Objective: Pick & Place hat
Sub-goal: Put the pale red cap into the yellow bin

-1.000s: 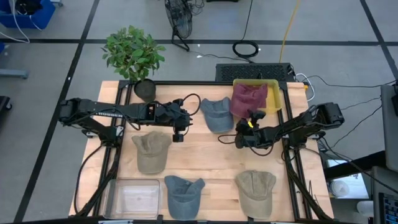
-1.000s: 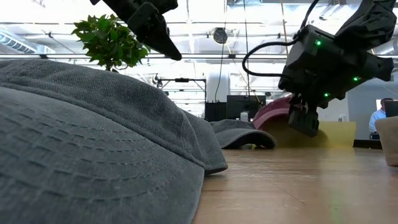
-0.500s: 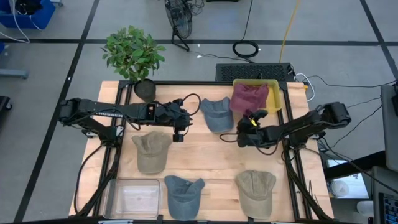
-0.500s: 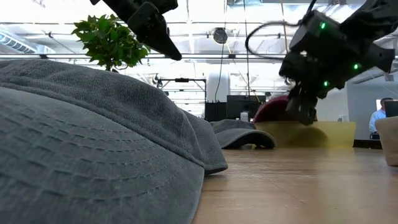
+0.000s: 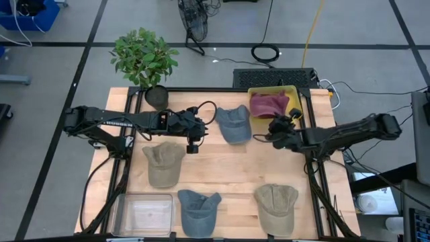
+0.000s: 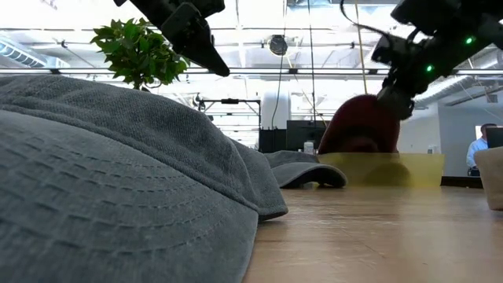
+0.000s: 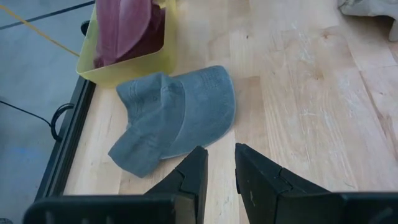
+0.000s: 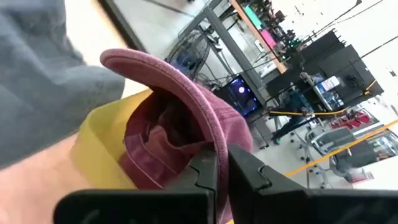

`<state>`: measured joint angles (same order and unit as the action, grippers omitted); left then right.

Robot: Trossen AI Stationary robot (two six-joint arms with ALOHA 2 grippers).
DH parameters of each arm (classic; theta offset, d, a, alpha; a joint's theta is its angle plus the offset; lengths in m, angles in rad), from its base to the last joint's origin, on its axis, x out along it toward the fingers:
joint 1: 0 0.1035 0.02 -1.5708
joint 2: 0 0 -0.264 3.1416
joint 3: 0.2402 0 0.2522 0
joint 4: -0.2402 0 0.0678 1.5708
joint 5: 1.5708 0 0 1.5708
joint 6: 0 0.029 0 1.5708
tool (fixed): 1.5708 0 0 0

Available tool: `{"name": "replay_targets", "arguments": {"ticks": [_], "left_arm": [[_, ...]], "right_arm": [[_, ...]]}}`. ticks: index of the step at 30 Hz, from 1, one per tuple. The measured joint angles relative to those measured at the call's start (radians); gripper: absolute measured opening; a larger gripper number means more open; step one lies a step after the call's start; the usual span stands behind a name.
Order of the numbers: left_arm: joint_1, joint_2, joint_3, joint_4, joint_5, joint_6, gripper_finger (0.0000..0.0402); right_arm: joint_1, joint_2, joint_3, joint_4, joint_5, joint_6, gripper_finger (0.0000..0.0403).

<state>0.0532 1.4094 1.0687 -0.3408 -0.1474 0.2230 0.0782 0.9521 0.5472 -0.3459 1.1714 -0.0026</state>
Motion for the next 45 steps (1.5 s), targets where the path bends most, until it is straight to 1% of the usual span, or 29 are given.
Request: {"name": "replay_targets", "arguments": {"ticks": [3, 6, 9, 12, 16, 18, 23, 25, 28, 32, 34, 37, 39, 42, 45], "left_arm": [[0.0, 0.0, 0.0, 0.0, 0.0, 0.001, 0.0088], [0.0, 0.0, 0.0, 0.0, 0.0, 0.003, 0.0088], [0.0, 0.0, 0.0, 0.0, 0.0, 0.003, 0.0088], [0.0, 0.0, 0.0, 0.001, 0.0, 0.003, 0.0088], [0.0, 0.0, 0.0, 0.001, 0.0, 0.004, 0.0088], [0.0, 0.0, 0.0, 0.001, 0.0, 0.004, 0.0088], [0.0, 0.0, 0.0, 0.002, 0.0, 0.011, 0.0088], [0.0, 0.0, 0.0, 0.005, 0.0, 0.012, 0.0088], [0.0, 0.0, 0.0, 0.009, 0.0, 0.012, 0.0088], [0.0, 0.0, 0.0, 0.011, 0.0, 0.012, 0.0088], [0.0, 0.0, 0.0, 0.01, 0.0, 0.012, 0.0088], [0.0, 0.0, 0.0, 0.01, 0.0, 0.013, 0.0088], [0.0, 0.0, 0.0, 0.01, 0.0, 0.015, 0.0088], [0.0, 0.0, 0.0, 0.01, 0.0, 0.019, 0.0088], [0.0, 0.0, 0.0, 0.01, 0.0, 0.011, 0.0088]], "right_arm": [[0.0, -0.071, 0.0, 0.002, -0.03, -0.064, 0.0006], [0.0, -0.122, 0.0, 0.0, -0.083, -0.14, 0.0005], [-0.001, -0.153, 0.0, 0.001, -0.15, -0.233, 0.0005], [-0.022, -0.176, -0.009, 0.004, -0.195, -0.323, 0.0005], [-0.102, -0.214, -0.04, 0.002, -0.211, -0.367, 0.0005], [-0.148, -0.237, -0.055, 0.003, -0.244, -0.381, 0.0005], [-0.263, -0.278, -0.096, 0.06, -0.446, -0.428, 0.0005], [-0.306, -0.28, -0.127, 0.116, -0.497, -0.455, 0.0005], [-0.366, -0.272, -0.184, 0.221, -0.519, -0.487, 0.0005], [-0.421, -0.259, -0.251, 0.389, -0.517, -0.543, 0.0005], [-0.436, -0.258, -0.28, 0.475, -0.51, -0.587, 0.0006], [-0.439, -0.258, -0.313, 0.634, -0.469, -0.656, 0.0006], [-0.439, -0.258, -0.331, 0.718, -0.485, -0.707, 0.0006], [-0.439, -0.257, -0.339, 0.723, -0.537, -0.756, 0.0006], [-0.452, -0.25, -0.339, 0.635, -0.55, -0.737, 0.0006]]}}
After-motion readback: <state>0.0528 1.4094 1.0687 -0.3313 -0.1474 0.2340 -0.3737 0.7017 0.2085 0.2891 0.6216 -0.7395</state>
